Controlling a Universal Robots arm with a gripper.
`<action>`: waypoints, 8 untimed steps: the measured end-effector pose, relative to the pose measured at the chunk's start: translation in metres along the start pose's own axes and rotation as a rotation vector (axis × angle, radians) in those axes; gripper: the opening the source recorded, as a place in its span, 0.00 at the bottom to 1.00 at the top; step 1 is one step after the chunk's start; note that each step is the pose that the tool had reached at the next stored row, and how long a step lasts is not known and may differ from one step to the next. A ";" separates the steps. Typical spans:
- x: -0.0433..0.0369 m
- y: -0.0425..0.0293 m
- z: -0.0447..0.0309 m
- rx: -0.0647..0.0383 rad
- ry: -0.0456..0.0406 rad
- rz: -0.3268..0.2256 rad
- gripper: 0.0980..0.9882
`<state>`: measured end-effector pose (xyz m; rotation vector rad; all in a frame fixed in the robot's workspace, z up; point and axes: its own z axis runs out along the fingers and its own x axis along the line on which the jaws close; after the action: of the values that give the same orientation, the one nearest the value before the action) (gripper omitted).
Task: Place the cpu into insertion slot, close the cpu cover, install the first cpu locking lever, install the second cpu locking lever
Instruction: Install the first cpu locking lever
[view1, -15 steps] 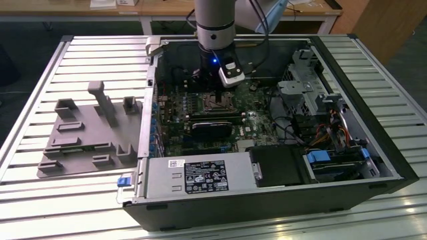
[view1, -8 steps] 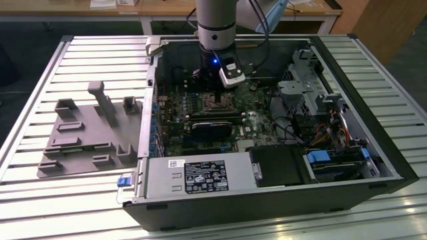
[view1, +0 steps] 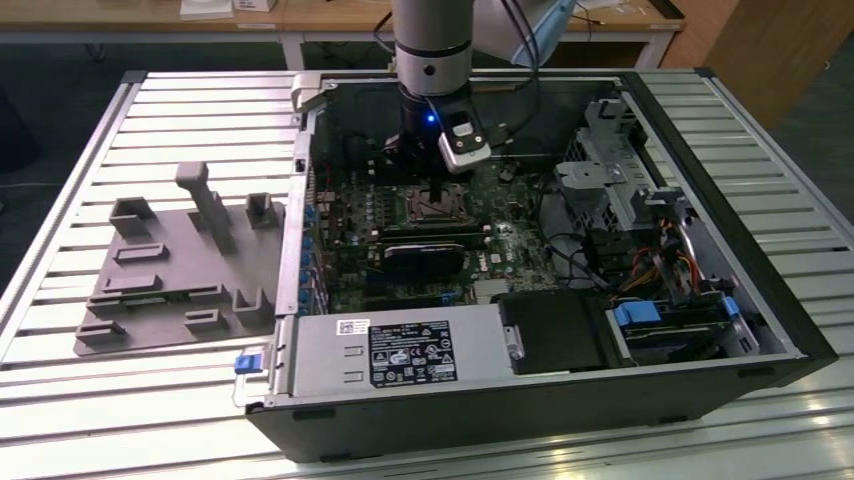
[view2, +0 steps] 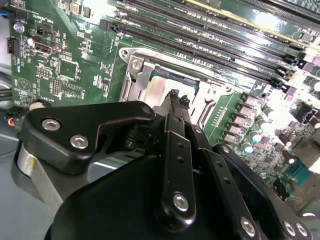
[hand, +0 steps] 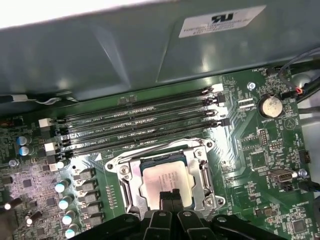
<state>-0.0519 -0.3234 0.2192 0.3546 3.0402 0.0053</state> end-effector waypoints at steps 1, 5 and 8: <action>-0.0001 0.0000 -0.0013 -0.001 0.0001 0.000 0.00; -0.0007 0.0001 -0.0083 -0.001 0.0003 -0.001 0.00; -0.0010 0.0002 -0.0127 -0.002 0.0004 -0.001 0.00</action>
<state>-0.0519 -0.3234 0.2320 0.3525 3.0406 0.0078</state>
